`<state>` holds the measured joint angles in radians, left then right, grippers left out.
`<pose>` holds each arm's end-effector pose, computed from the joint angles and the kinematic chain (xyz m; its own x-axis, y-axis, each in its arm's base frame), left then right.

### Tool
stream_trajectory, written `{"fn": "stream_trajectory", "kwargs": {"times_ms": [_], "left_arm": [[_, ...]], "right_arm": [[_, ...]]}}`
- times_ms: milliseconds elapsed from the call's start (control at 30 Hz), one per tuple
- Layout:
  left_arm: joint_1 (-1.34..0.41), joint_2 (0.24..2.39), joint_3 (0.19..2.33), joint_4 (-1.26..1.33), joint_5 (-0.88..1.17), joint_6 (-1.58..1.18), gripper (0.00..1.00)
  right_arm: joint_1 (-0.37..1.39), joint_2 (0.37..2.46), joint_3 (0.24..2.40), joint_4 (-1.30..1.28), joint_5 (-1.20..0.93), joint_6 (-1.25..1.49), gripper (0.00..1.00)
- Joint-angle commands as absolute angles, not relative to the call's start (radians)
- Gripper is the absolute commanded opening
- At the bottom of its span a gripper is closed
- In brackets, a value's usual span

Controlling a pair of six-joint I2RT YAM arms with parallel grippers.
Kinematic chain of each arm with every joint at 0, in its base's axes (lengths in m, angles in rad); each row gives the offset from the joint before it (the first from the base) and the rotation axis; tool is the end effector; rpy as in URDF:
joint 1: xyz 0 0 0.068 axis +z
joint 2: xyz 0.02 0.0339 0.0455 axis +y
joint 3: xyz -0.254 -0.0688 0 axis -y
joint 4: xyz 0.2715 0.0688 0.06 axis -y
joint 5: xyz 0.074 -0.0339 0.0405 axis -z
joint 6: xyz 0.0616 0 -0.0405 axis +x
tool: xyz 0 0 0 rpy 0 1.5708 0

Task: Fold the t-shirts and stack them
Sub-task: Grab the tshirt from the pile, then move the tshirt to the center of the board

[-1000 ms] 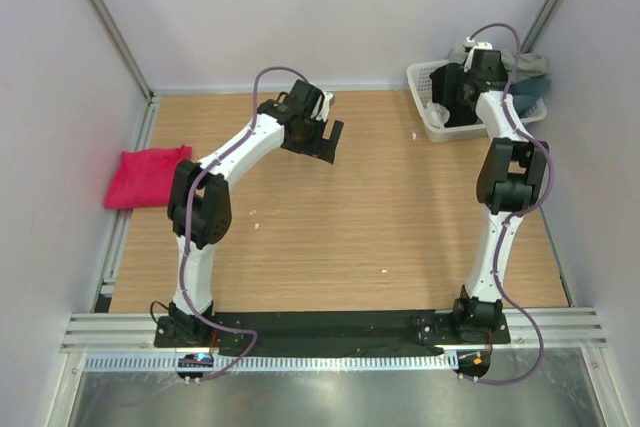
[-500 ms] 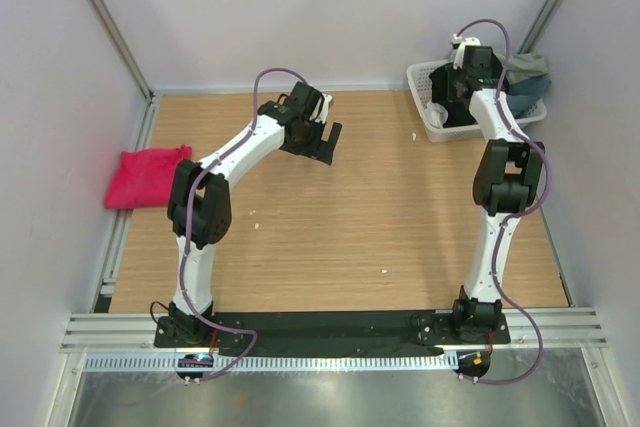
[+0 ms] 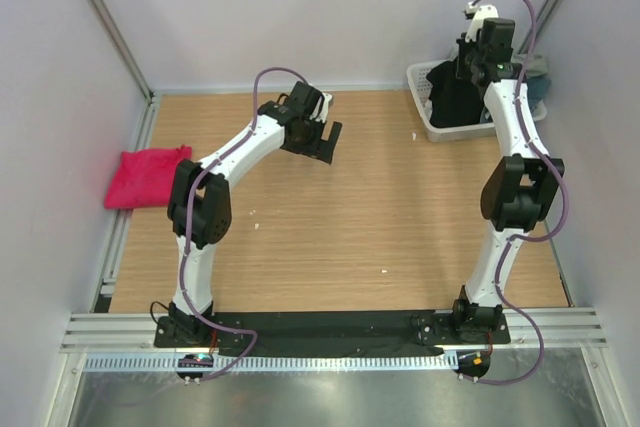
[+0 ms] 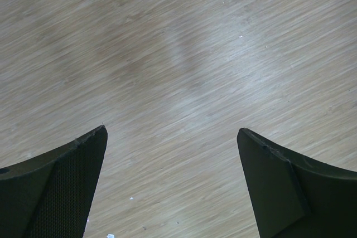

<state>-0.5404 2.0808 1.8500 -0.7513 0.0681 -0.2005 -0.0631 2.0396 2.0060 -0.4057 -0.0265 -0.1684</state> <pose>0.4242 -0.2594 0.2188 -0.8075 0.2528 -0.5329 0.3927 0.9045 -0.1660 0.5299 -0.0318 0.3333 -0.4250 -0.1410 -0.8941 -0.0326 0.9895 -0.1406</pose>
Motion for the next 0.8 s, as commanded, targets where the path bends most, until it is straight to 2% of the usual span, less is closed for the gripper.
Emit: {"fn": "stream_trajectory", "kwargs": {"times_ms": [0, 200, 267, 500, 633, 767], "left_arm": [[-0.526, 2.063, 1.861, -0.721, 0.023, -0.178, 1.00], [-0.500, 2.056, 1.959, -0.707, -0.135, -0.065, 1.00], [-0.492, 2.052, 1.976, -0.692, -0.194, -0.006, 0.99], [-0.449, 2.063, 2.032, -0.657, -0.305, 0.020, 0.99], [-0.413, 2.072, 2.065, -0.624, -0.429, 0.018, 0.99], [-0.338, 2.068, 2.101, -0.638, -0.440, -0.023, 1.00]], "right_arm": [[-0.049, 1.957, 2.174, -0.377, -0.104, -0.134, 0.01], [-0.032, 1.988, 2.507, -0.379, -0.161, -0.057, 0.01], [-0.014, 1.962, 2.545, -0.353, -0.185, -0.054, 0.01], [0.172, 1.769, 2.462, -0.345, -0.222, -0.069, 0.01], [0.244, 1.712, 2.438, -0.386, -0.255, 0.078, 0.01], [0.273, 1.674, 2.361, -0.429, -0.342, 0.141, 0.01]]}}
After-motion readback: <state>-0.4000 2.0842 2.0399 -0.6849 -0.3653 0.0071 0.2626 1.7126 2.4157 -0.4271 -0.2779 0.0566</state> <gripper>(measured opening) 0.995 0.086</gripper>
